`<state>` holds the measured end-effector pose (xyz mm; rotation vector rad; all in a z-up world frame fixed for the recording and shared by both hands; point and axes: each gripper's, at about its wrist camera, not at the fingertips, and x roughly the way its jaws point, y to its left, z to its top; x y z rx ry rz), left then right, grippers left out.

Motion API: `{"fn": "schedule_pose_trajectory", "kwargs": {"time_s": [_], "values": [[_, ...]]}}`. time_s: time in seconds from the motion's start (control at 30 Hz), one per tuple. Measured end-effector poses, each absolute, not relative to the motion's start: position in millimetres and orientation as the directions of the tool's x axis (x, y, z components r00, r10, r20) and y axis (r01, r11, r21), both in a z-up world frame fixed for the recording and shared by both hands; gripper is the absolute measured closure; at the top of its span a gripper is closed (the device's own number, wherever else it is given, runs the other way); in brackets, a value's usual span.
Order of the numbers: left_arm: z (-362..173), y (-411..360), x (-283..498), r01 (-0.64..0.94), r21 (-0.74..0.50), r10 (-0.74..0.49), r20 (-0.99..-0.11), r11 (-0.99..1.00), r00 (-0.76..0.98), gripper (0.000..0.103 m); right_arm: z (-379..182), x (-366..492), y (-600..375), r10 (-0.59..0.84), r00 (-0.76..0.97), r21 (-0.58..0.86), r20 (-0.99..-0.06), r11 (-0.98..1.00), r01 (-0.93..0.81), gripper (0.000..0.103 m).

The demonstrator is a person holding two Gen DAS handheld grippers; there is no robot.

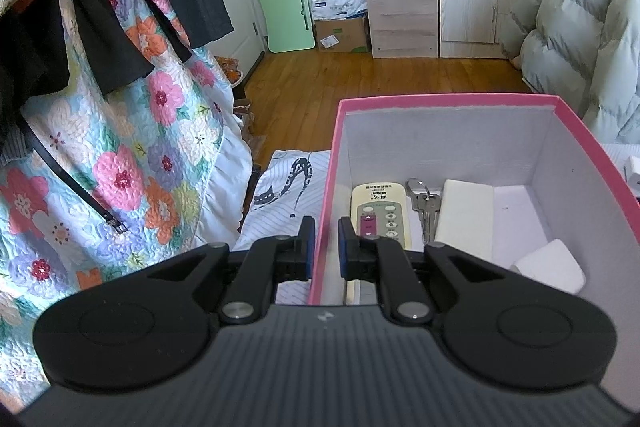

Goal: Organize rigid objects
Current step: 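Grasp the second set of keys with the right gripper and lift them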

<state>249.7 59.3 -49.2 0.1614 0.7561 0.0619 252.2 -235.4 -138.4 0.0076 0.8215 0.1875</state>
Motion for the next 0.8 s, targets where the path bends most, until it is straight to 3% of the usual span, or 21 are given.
{"fn": "schedule_pose_trajectory", "kwargs": {"time_s": [0.07,0.17,0.23,0.27,0.53,0.8], "values": [[-48.7,59.9,250.9,0.0,0.177,0.122,-0.679,0.984,0.724,0.092,-139.7,249.3,-228.8,0.169,0.688,0.072,-0.706,0.983,-0.169,0.039],[-47.9,61.5,251.1,-0.002,0.174,0.122,-0.683,0.985,0.72,0.092,-135.8,242.7,-227.2,0.177,0.709,0.064,-0.683,0.981,-0.184,0.077],[-47.3,61.9,250.6,0.0,0.175,0.121,-0.682,0.985,0.721,0.092,-128.6,234.7,-232.5,0.168,0.745,0.074,-0.646,0.985,-0.159,0.079],[-47.2,61.8,250.5,-0.001,0.173,0.12,-0.683,0.985,0.721,0.092,-124.2,228.9,-235.2,0.176,0.76,0.09,-0.626,0.984,-0.154,0.093],[-46.2,60.5,252.4,-0.003,0.179,0.127,-0.685,0.984,0.717,0.092,-93.8,205.2,-247.4,0.255,0.775,0.209,-0.578,0.964,-0.162,0.094],[-46.0,60.6,252.9,-0.008,0.182,0.132,-0.684,0.983,0.718,0.092,-37.7,171.5,-239.8,0.325,0.83,0.238,-0.453,0.941,-0.239,0.094]]}}
